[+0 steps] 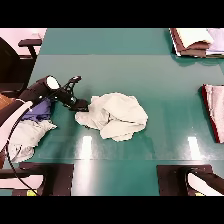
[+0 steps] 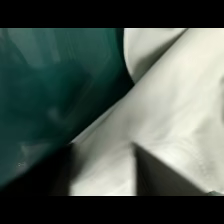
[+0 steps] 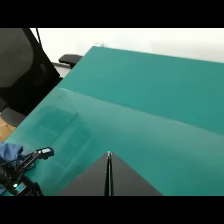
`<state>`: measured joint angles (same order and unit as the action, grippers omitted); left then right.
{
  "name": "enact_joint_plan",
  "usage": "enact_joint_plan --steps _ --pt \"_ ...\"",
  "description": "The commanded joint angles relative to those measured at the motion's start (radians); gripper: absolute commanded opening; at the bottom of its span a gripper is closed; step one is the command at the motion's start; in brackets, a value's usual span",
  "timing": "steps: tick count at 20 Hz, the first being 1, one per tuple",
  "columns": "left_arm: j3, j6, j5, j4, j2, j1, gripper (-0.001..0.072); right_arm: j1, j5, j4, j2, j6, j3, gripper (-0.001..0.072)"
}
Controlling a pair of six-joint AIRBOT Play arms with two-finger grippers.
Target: Fold the shirts.
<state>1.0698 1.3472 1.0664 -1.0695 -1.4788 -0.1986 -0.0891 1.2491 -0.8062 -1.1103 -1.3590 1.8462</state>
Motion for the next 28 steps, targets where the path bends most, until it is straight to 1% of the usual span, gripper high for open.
enact_joint_plan --steps 1,3,4,5,6,7,8,9,11,13,16,18,20,21,22,23,24,26,28 --pt "0.028 -0.012 0.000 0.023 -0.008 0.002 0.0024 0.020 0.071 0.000 0.002 -0.072 -0.080 0.0018" --pt "0.097 -0.013 0.019 0.009 0.025 0.019 0.0024 0.035 0.157 -0.016 0.002 -0.097 -0.201 0.0018" --pt "0.141 -0.012 0.018 -0.010 0.046 0.024 0.0024 0.043 0.192 -0.048 0.002 -0.115 -0.269 0.0018" --pt "0.180 -0.012 0.019 -0.019 0.069 0.029 0.0024 0.042 0.209 -0.095 0.002 -0.132 -0.347 0.0018" --pt "0.217 -0.012 0.018 -0.028 0.089 0.031 0.0024 0.042 0.209 -0.135 0.002 -0.145 -0.441 0.0039" --pt "0.250 -0.013 0.018 -0.032 0.099 0.031 0.0024 0.043 0.196 -0.138 0.001 -0.145 -0.536 0.0242" --pt "0.278 -0.013 0.018 -0.032 0.108 0.031 0.0024 0.039 0.161 -0.127 0.000 -0.144 -0.645 0.0526" --pt "0.294 -0.012 0.016 -0.031 0.109 0.031 0.0024 0.023 0.119 -0.128 -0.002 -0.143 -0.743 0.0583" --pt "0.299 -0.011 0.007 -0.027 0.108 0.031 0.0024 -0.037 -0.017 -0.087 -0.005 -0.133 -0.943 0.0580" --pt "0.297 -0.011 0.004 -0.027 0.108 0.031 0.0024 -0.103 -0.105 0.038 -0.050 -0.064 -1.065 0.0580" --pt "0.297 -0.008 0.010 -0.026 0.108 0.031 0.0024 -0.198 -0.189 0.209 -0.170 0.039 -1.105 0.0579" --pt "0.297 -0.008 0.013 -0.026 0.108 0.031 0.0024 -0.255 -0.240 0.238 -0.250 0.053 -1.065 0.0550" --pt "0.297 -0.008 0.025 -0.026 0.109 0.031 0.0024 -0.300 -0.280 0.236 -0.313 0.054 -0.999 0.0356" --pt "0.297 -0.008 0.032 -0.026 0.109 0.031 0.0024 -0.317 -0.291 0.235 -0.340 0.072 -0.958 0.0234" --pt "0.297 -0.004 0.039 -0.026 0.109 0.031 0.0024 -0.329 -0.296 0.235 -0.358 0.097 -0.920 0.0094" --pt "0.298 0.011 0.046 -0.026 0.111 0.031 0.0023 -0.335 -0.301 0.232 -0.368 0.105 -0.878 0.0017" --pt "0.299 0.014 0.043 -0.031 0.126 0.031 0.0023 -0.333 -0.304 0.219 -0.362 0.105 -0.839 0.0016" --pt "0.326 0.014 0.023 -0.050 0.191 0.031 0.0023 -0.310 -0.288 0.140 -0.300 0.103 -0.750 0.0016" --pt "0.415 0.014 0.023 -0.055 0.283 0.031 0.0023 -0.265 -0.228 0.056 -0.195 0.087 -0.640 0.0015"
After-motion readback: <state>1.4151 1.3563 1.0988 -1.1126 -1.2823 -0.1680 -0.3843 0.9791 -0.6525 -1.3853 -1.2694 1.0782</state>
